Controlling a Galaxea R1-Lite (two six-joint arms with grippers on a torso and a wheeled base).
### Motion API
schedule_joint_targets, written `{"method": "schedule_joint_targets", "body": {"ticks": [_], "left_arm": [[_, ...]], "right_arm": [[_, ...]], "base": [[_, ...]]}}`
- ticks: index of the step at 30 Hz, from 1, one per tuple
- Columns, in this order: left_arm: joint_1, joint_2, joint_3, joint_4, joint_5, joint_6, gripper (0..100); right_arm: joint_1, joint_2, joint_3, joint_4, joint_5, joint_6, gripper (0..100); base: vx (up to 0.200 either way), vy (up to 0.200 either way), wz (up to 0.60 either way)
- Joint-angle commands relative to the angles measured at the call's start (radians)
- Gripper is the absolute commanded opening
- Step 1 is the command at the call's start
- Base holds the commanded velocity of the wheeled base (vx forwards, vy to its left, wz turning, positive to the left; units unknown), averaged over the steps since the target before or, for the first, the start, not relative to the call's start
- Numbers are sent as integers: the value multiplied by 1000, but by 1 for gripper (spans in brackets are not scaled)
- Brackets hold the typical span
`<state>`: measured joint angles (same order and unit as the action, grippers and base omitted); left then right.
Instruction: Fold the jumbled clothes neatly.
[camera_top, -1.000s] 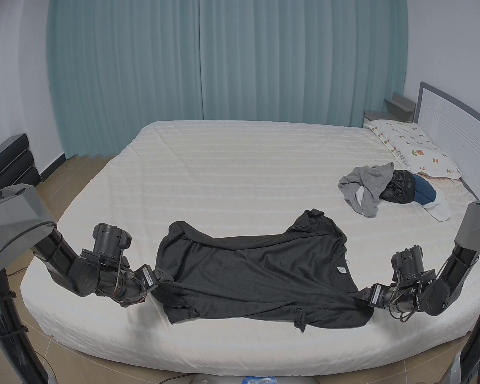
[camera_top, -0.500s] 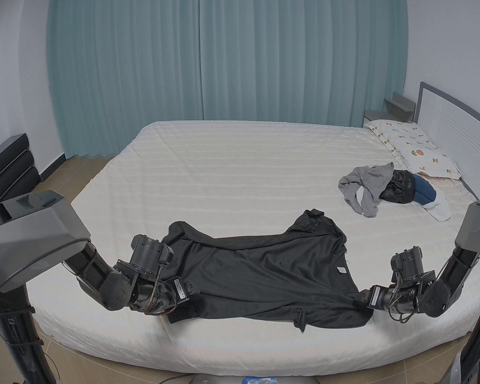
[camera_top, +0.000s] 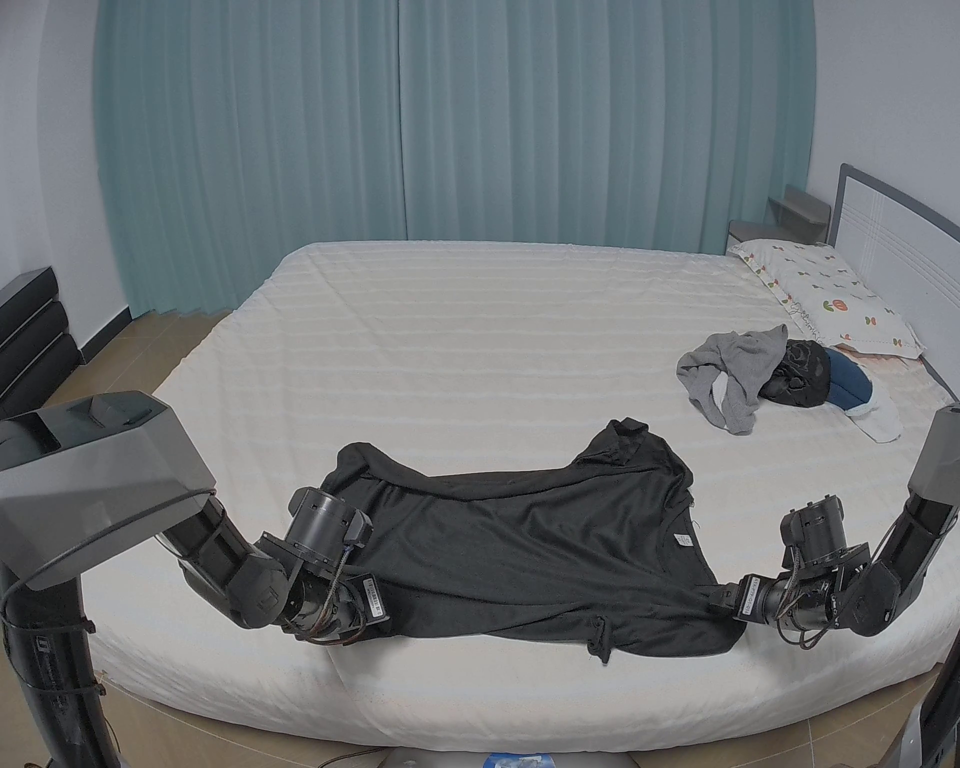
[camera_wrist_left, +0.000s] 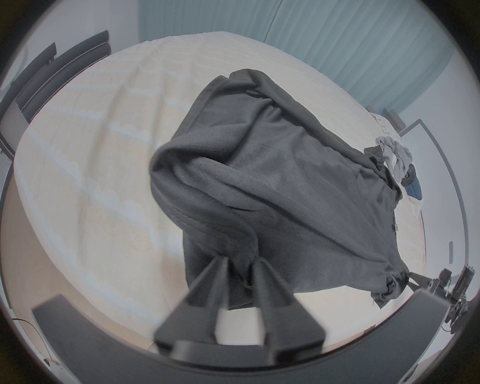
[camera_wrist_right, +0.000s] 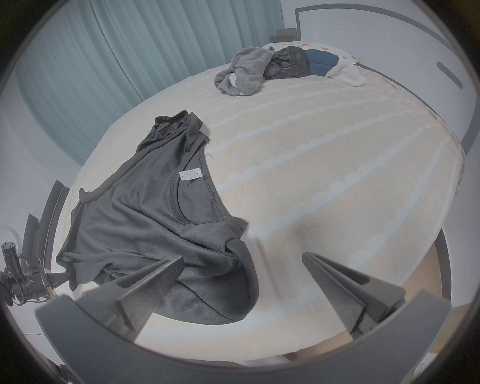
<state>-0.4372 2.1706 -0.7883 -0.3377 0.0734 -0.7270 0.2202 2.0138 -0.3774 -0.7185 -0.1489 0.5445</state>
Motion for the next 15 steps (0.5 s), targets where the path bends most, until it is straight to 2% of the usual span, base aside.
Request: {"method": "schedule_joint_targets", "body": {"ticks": [1, 15], "left_arm": [[28, 0, 3, 5, 5, 0, 0], [121, -227, 130, 72, -12, 6, 0]], "right_arm": [[1, 3, 3, -1, 0, -5, 100], [7, 0, 5, -2, 25, 3, 100]], "base": [[0, 0, 0], [0, 0, 0]]}}
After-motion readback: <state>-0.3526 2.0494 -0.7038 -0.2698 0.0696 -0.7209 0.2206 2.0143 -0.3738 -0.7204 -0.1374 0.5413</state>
